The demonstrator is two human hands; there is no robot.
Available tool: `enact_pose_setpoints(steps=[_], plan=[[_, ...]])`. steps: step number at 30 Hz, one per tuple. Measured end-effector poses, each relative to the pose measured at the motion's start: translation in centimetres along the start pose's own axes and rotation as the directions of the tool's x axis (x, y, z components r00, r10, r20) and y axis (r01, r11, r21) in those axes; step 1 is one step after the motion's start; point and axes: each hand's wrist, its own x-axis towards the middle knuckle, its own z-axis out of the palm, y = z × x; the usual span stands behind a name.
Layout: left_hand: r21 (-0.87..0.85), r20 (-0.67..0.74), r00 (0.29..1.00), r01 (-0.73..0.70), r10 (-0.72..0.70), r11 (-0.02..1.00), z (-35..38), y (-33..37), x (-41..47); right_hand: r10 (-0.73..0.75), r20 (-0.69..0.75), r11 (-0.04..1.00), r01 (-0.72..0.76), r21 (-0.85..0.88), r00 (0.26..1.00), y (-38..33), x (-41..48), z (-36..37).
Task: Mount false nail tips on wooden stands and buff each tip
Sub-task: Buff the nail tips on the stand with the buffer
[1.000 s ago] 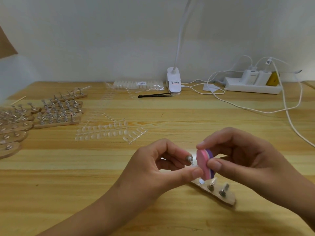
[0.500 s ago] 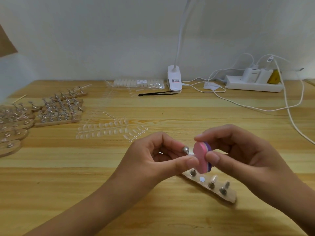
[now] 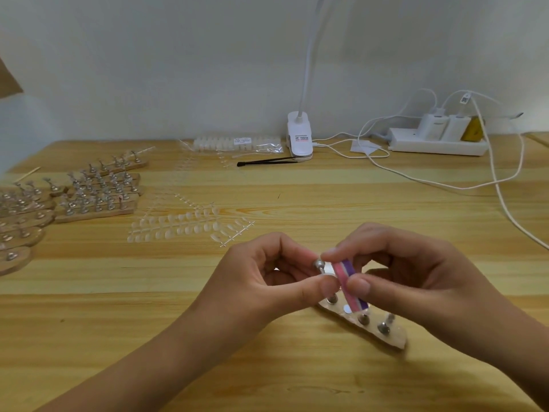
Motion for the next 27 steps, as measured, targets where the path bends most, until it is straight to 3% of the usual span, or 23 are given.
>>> enact_pose_setpoints(steps=[3, 9, 14, 19, 27], plan=[[-0.008, -0.007, 1.0, 0.013, -0.013, 1.0, 0.1, -0.2, 0.0, -0.011, -0.123, 0.999, 0.007, -0.032, 0.992, 0.1, 0.2, -0.3], [-0.036, 0.002, 1.0, 0.02, -0.02, 0.999, 0.2, -0.2, 0.3, -0.106, -0.002, 0.993, 0.106, 0.054, 0.994, 0.0, -0.1, 0.6], [-0.102, -0.017, 0.999, 0.045, -0.047, 0.994, 0.1, -0.2, 0.3, -0.059, -0.219, 0.998, 0.059, -0.009, 0.974, 0.2, 0.4, 0.0], [-0.119, 0.026, 0.999, 0.037, -0.034, 0.992, 0.4, -0.1, 0.2, -0.243, -0.145, 0.97, 0.24, -0.038, 0.959, -0.4, -0.1, 1.1], [-0.181, 0.085, 0.996, 0.046, -0.031, 0.982, 0.6, 0.1, -0.1, -0.431, -0.069, 0.859, 0.386, -0.336, 0.9, -0.2, -0.5, 1.0]])
